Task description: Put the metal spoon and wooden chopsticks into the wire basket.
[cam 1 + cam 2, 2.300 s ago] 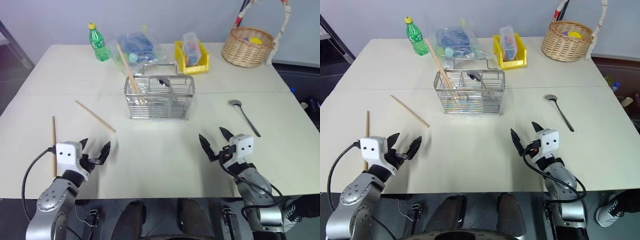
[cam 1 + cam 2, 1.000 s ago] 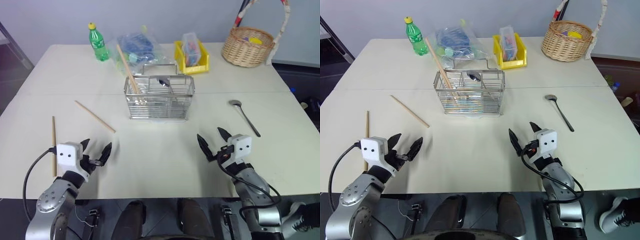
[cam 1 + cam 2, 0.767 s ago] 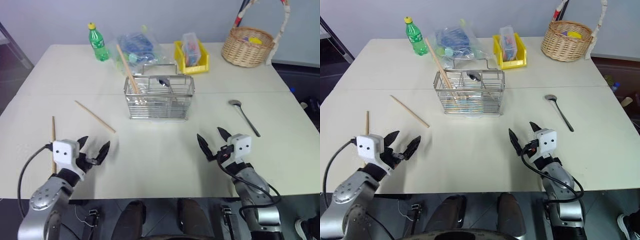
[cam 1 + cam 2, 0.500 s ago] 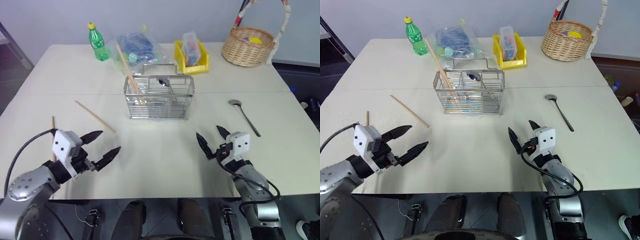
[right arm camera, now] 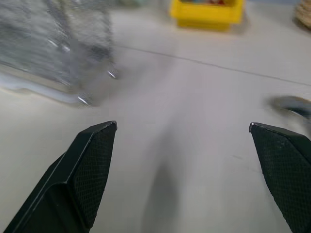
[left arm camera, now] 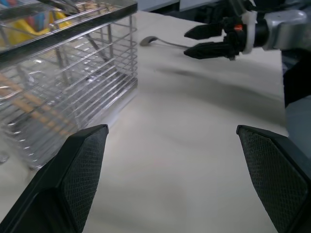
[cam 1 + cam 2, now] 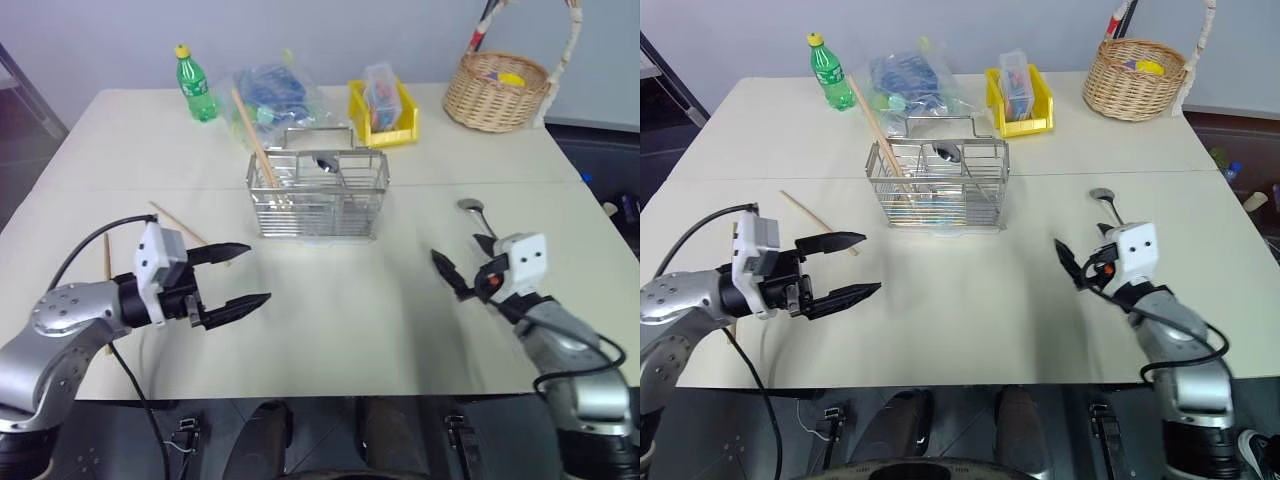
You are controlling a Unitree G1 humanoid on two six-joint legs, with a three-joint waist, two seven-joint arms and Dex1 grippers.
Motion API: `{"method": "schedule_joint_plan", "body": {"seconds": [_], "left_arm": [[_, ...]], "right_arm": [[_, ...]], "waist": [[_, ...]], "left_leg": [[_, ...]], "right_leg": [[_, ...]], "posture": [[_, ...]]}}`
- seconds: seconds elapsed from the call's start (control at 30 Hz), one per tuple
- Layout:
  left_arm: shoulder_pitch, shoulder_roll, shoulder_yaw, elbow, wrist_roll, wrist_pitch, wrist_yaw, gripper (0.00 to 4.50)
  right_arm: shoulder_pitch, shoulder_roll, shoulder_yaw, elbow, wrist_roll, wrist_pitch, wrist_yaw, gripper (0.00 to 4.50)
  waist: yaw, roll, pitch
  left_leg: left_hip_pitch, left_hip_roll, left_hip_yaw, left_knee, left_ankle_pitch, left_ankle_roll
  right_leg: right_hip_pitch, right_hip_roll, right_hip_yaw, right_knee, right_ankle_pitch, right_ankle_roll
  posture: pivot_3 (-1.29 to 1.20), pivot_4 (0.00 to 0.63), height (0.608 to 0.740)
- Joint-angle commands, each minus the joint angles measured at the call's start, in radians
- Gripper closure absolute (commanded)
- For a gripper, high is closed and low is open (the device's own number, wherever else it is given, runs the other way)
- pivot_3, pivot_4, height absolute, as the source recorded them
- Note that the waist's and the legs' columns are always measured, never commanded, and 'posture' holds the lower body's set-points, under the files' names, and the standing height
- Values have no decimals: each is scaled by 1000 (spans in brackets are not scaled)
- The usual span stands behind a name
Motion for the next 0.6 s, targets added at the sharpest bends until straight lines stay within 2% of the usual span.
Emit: {"method": "schedule_joint_plan", "body": {"seconds": [0.03,0.17,0.33,0.6], "left_arm": [[-30,-19,-17,6,-2,-12,-8,54],[-63,-41,-35,26,6,-16,-6,54],[-90,-72,-41,34,3,-5,5,54],[-89,-88,-50,33,5,-6,6,54]], "right_arm": [[-76,-79,-80,18,40,126,-6,0],[-171,-151,-98,133,51,229,14,0],[-311,-212,-55,350,22,264,65,0],[-520,-264,78,737,-82,171,195,0]], "waist": [[-1,0,0],[1,0,0],[-2,0,0],[-3,0,0]], "left_leg": [[0,0,0,0,0,0],[0,0,0,0,0,0],[0,0,1,1,-1,1],[0,0,2,1,-1,2]], "right_leg": [[0,0,0,0,0,0],[0,0,0,0,0,0],[0,0,0,0,0,0],[0,0,0,-1,1,1]], "posture": [[0,150,740],[0,150,740],[0,150,740],[0,150,740]]}}
